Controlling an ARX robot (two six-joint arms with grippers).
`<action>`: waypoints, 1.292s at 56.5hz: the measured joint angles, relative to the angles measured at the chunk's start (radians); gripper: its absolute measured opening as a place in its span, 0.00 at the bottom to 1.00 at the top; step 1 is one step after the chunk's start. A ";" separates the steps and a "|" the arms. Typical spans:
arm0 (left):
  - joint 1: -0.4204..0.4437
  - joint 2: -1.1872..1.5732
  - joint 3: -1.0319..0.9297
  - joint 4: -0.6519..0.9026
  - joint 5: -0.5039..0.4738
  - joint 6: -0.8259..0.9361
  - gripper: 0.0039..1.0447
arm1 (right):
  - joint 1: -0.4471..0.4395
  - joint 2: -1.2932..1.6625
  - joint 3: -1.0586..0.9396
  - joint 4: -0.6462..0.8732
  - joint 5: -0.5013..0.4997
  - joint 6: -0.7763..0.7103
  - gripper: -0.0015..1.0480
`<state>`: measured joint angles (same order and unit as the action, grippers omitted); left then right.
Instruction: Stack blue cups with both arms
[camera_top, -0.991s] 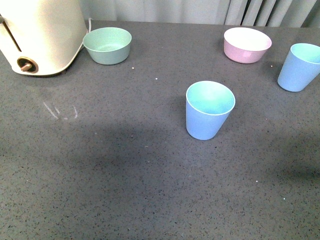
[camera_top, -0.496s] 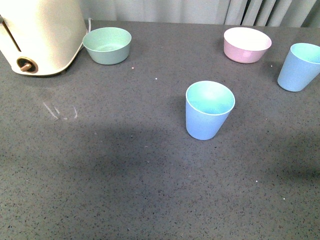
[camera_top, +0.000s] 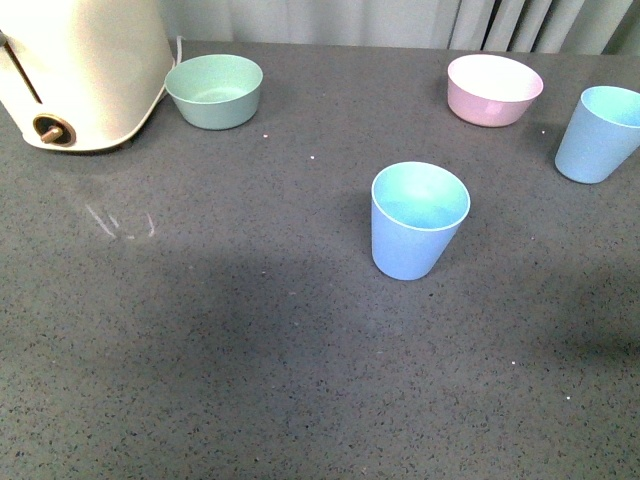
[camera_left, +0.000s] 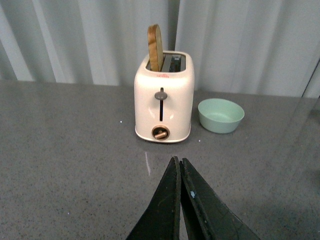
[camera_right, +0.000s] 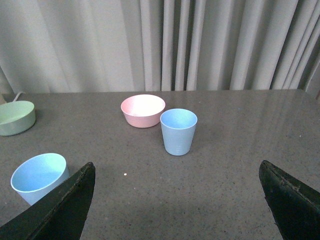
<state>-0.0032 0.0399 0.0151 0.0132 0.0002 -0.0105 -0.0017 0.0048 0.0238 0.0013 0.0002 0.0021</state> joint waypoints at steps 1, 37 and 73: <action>0.000 -0.006 0.000 -0.003 0.000 0.000 0.01 | 0.000 0.000 0.000 0.000 0.000 0.000 0.91; 0.000 -0.029 0.000 -0.013 0.000 0.000 0.60 | -0.291 0.788 0.294 0.086 -0.389 -0.069 0.91; 0.000 -0.029 0.000 -0.013 0.000 0.002 0.92 | -0.141 1.757 1.022 -0.018 -0.305 -0.387 0.91</action>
<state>-0.0036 0.0109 0.0151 0.0006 0.0002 -0.0086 -0.1425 1.7622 1.0458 -0.0170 -0.3050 -0.3851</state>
